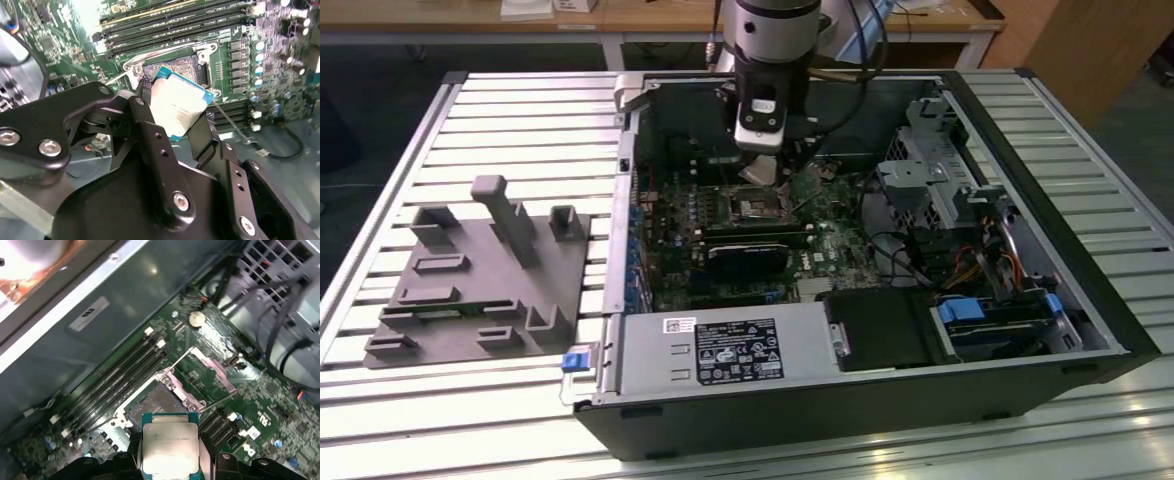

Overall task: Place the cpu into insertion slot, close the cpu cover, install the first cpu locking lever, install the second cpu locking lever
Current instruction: 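Place the cpu into insertion slot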

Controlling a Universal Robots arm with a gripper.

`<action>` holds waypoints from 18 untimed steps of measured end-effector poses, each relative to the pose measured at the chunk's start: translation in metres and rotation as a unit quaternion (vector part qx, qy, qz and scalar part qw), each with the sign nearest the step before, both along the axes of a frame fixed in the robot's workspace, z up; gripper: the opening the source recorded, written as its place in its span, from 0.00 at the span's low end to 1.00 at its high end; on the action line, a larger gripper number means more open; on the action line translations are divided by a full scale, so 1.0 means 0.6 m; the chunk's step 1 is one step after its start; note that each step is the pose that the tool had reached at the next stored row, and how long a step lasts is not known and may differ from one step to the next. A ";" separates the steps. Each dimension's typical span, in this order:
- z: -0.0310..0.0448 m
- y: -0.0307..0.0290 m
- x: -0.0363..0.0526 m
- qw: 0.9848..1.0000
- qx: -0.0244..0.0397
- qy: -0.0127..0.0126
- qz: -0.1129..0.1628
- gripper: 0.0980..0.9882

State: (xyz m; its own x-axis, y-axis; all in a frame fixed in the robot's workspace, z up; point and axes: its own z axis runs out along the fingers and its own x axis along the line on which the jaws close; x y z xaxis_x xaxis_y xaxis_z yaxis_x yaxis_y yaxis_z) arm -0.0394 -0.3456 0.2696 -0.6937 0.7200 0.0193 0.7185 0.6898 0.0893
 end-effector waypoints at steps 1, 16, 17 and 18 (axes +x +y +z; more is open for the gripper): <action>-0.001 0.0000 0.000 1.000 0.000 0.000 -0.009 0.49; -0.010 0.0000 0.000 0.989 0.000 0.000 -0.145 0.49; -0.011 0.0000 0.000 0.988 0.000 0.000 -0.154 0.49; -0.011 0.0000 0.000 0.987 0.000 0.000 -0.163 0.49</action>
State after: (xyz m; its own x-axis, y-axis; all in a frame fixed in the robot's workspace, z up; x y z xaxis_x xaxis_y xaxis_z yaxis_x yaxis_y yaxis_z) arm -0.0394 -0.3456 0.2628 -0.4252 0.9049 0.0193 0.9022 0.4220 0.0892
